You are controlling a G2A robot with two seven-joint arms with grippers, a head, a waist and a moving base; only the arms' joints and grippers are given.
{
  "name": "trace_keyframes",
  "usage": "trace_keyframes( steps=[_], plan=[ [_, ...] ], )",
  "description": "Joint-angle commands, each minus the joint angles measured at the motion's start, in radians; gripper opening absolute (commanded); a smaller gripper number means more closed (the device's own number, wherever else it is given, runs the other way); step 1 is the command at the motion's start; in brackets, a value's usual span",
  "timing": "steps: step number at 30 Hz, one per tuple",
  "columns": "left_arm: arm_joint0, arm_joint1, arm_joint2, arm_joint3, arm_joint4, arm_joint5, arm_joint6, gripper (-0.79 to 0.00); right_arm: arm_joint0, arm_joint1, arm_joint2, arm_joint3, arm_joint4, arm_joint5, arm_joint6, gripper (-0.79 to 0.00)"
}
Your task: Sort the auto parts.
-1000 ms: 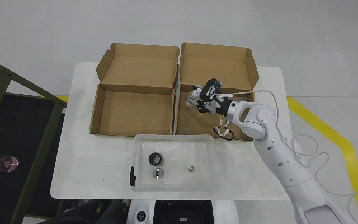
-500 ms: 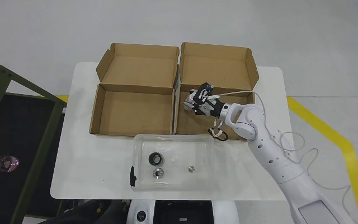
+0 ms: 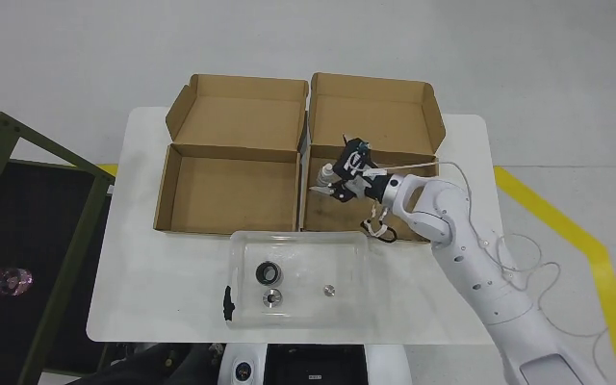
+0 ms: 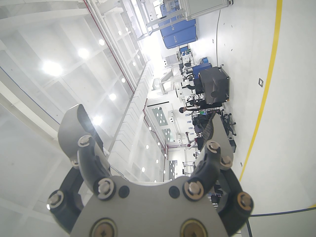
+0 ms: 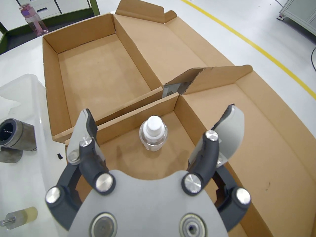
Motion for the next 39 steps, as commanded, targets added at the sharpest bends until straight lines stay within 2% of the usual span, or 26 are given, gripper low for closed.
trace_keyframes(
  steps=[1,10,22,33,39],
  plan=[
    [0.000,0.000,0.000,0.000,0.000,0.000,0.000,0.000,-0.015,0.006,0.020,-0.051,-0.001,-0.013,0.026,0.000],
    [0.000,0.000,0.000,0.000,0.000,0.000,0.000,0.000,-0.108,0.029,0.070,-0.234,0.033,-0.099,0.109,0.000],
    [0.000,0.000,0.000,0.000,0.000,0.000,0.000,0.000,-0.233,0.057,0.082,-0.397,-0.019,-0.231,0.158,0.000],
    [0.000,0.000,0.000,0.000,0.000,0.000,0.000,0.000,-0.308,0.088,0.080,-0.476,-0.042,-0.395,0.277,0.000],
    [0.000,0.000,0.000,0.000,0.000,0.000,0.000,0.000,-0.343,0.102,0.063,-0.497,-0.055,-0.415,0.353,0.000]
  ],
)
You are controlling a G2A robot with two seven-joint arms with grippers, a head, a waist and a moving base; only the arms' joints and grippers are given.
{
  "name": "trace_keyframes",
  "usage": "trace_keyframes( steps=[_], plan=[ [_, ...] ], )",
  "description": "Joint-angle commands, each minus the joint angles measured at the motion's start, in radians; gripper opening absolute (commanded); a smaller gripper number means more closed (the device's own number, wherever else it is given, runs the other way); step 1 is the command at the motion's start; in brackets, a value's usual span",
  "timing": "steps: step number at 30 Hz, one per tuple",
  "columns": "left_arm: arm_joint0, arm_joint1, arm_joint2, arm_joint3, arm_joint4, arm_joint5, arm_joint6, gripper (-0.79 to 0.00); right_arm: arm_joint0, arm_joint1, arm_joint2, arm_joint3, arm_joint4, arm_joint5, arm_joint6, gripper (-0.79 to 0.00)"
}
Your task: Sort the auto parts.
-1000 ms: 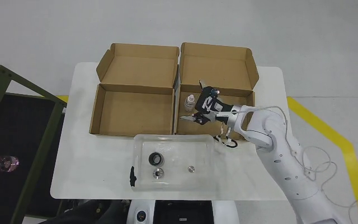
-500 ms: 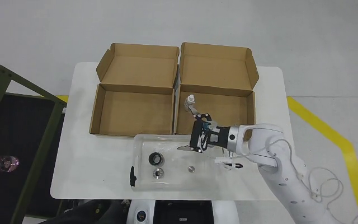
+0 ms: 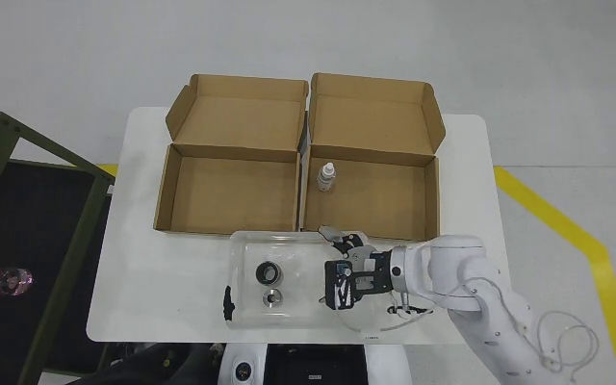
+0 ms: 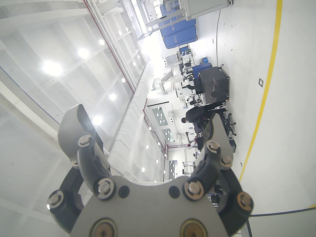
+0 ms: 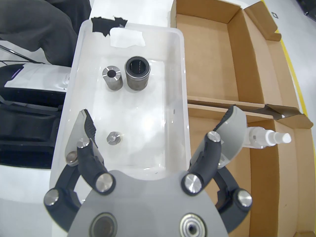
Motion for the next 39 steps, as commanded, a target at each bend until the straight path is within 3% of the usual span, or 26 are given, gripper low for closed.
trace_keyframes(
  steps=[1,31,39],
  plan=[
    [0.000,0.000,0.000,0.000,0.000,0.000,0.000,0.000,-0.012,0.003,-0.009,-0.005,-0.008,0.006,0.019,0.000],
    [0.000,0.000,0.000,0.000,0.000,0.000,0.000,0.000,0.025,0.016,-0.204,0.027,-0.176,0.083,0.219,0.000],
    [0.000,0.000,0.000,0.000,0.000,0.000,0.000,0.000,0.056,0.024,-0.243,0.067,-0.171,0.088,0.223,-0.102]
  ],
)
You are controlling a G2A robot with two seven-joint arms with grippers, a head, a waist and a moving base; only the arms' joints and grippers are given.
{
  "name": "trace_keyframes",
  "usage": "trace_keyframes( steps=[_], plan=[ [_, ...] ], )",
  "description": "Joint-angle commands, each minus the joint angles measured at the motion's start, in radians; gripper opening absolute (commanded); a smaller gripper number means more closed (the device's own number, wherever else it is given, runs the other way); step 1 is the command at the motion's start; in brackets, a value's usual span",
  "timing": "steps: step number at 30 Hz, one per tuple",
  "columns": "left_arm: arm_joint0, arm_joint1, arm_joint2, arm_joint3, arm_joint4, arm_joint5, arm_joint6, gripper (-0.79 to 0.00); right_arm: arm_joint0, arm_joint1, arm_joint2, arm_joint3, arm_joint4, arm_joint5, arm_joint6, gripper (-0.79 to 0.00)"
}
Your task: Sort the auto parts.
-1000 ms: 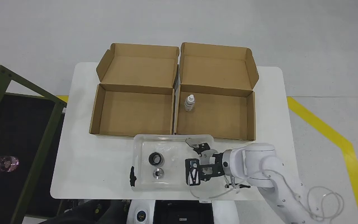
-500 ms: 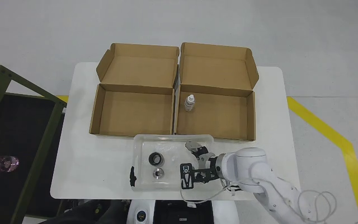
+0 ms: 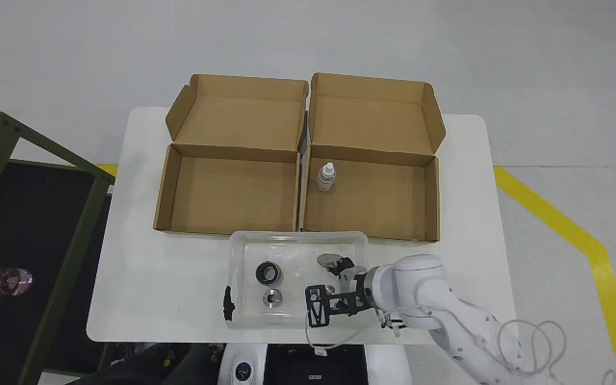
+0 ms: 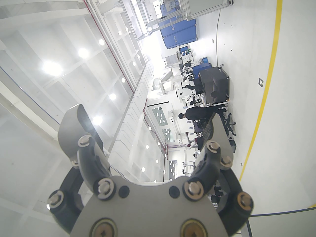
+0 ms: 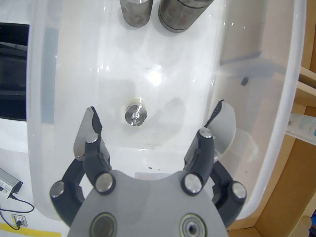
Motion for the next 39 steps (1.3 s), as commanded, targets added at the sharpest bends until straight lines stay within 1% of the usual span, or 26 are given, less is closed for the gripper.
trace_keyframes(
  steps=[1,5,6,8,9,11,14,16,17,18,20,21,27,31,39],
  plan=[
    [0.000,0.000,0.000,0.000,0.000,0.000,0.000,0.000,0.006,0.002,-0.008,0.010,0.000,0.002,0.002,-0.126],
    [0.000,0.000,0.000,0.000,0.000,0.000,0.000,0.000,0.018,0.008,-0.026,0.027,-0.005,0.002,0.002,-0.280],
    [0.000,0.000,0.000,0.000,0.000,0.000,0.000,0.000,0.021,0.009,-0.030,0.029,-0.006,0.002,0.002,-0.296],
    [0.000,0.000,0.000,0.000,0.000,0.000,0.000,0.000,0.027,0.013,-0.037,0.033,-0.006,0.002,0.002,-0.400],
    [0.000,0.000,0.000,0.000,0.000,0.000,0.000,0.000,0.029,0.014,-0.041,0.036,-0.005,0.002,0.002,-0.409],
    [0.000,0.000,0.000,0.000,0.000,0.000,0.000,0.000,0.035,0.017,-0.049,0.040,-0.001,0.000,0.000,-0.459],
    [0.000,0.000,0.000,0.000,0.000,0.000,0.000,0.000,0.042,0.021,-0.061,0.042,0.005,-0.002,-0.002,-0.511],
    [0.000,0.000,0.000,0.000,0.000,0.000,0.000,0.000,0.046,0.024,-0.068,0.044,0.012,-0.004,-0.004,-0.563],
    [0.000,0.000,0.000,0.000,0.000,0.000,0.000,0.000,0.048,0.025,-0.071,0.045,0.017,-0.005,-0.005,-0.600],
    [0.000,0.000,0.000,0.000,0.000,0.000,0.000,0.000,0.050,0.026,-0.073,0.044,0.022,-0.005,-0.005,-0.671],
    [0.000,0.000,0.000,0.000,0.000,0.000,0.000,0.000,0.052,0.028,-0.076,0.043,0.034,-0.006,-0.006,-0.776],
    [0.000,0.000,0.000,0.000,0.000,0.000,0.000,0.000,0.053,0.029,-0.077,0.041,0.038,-0.006,-0.006,-0.785],
    [0.000,0.000,0.000,0.000,0.000,0.000,0.000,0.000,0.062,0.032,-0.068,0.023,0.072,-0.003,-0.030,-0.785],
    [0.000,0.000,0.000,0.000,0.000,0.000,0.000,0.000,0.074,0.032,-0.048,0.003,0.090,0.007,-0.096,-0.785],
    [0.000,0.000,0.000,0.000,0.000,0.000,0.000,0.000,0.079,0.038,0.003,-0.057,0.075,0.025,-0.226,-0.785]
  ],
)
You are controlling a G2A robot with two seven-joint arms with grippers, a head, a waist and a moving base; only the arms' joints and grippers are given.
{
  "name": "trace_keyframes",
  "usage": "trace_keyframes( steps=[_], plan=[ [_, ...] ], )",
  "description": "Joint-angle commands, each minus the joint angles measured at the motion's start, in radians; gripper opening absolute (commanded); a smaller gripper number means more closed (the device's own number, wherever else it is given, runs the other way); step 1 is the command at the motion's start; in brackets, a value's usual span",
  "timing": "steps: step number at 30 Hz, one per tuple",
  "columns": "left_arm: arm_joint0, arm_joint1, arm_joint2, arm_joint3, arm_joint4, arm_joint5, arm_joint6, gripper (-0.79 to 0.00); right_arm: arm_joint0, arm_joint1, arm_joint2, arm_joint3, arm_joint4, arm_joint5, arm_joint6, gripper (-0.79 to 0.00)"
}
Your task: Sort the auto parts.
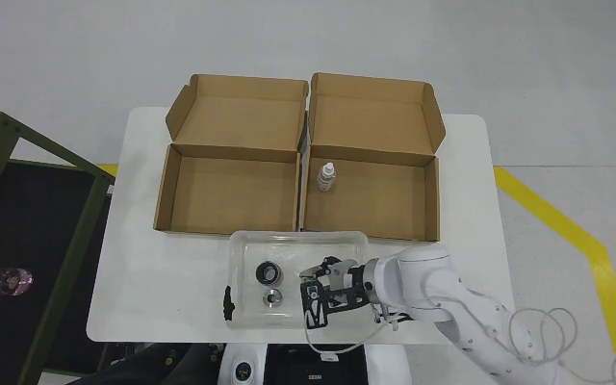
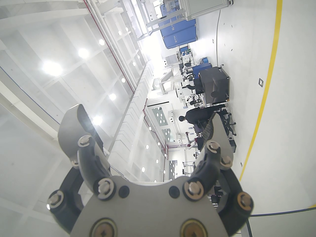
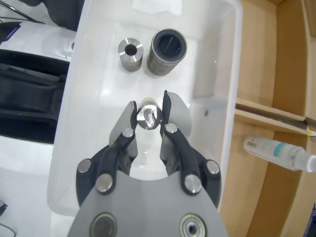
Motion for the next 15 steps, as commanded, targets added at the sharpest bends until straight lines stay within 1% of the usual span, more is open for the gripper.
trace_keyframes(
  steps=[1,8,11,15],
  plan=[
    [0.000,0.000,0.000,0.000,0.000,0.000,0.000,0.000,-0.003,0.001,0.016,-0.017,0.000,0.013,-0.042,-0.785],
    [0.000,0.000,0.000,0.000,0.000,0.000,0.000,0.000,-0.012,0.008,0.089,-0.056,-0.023,0.055,-0.182,-0.785],
    [0.000,0.000,0.000,0.000,0.000,0.000,0.000,0.000,-0.019,0.011,0.121,-0.061,-0.032,0.068,-0.223,-0.785],
    [0.000,0.000,0.000,0.000,0.000,0.000,0.000,0.000,-0.018,0.016,0.160,-0.051,-0.048,0.077,-0.249,-0.785]
  ],
)
